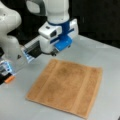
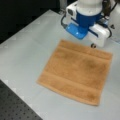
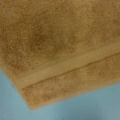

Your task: Folding a towel twice

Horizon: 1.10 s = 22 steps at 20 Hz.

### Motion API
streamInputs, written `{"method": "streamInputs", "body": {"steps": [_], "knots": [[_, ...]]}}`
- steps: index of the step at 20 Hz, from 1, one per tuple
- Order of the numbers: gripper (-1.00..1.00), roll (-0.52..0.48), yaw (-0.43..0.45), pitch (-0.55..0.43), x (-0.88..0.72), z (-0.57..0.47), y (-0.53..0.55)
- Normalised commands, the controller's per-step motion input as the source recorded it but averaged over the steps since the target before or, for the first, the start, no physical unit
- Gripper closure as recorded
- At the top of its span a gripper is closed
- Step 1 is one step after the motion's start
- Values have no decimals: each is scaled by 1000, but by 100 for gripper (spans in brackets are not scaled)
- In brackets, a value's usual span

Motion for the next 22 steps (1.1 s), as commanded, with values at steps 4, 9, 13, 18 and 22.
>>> {"method": "streamInputs", "body": {"steps": [4,9,13,18,22], "knots": [[-100,-50,-153,97,324,-32,223],[-100,-55,-80,123,376,-37,244],[-100,-49,-111,118,411,-23,331],[-100,-58,-87,123,440,-4,392],[-100,-107,-26,148,430,-1,359]]}}
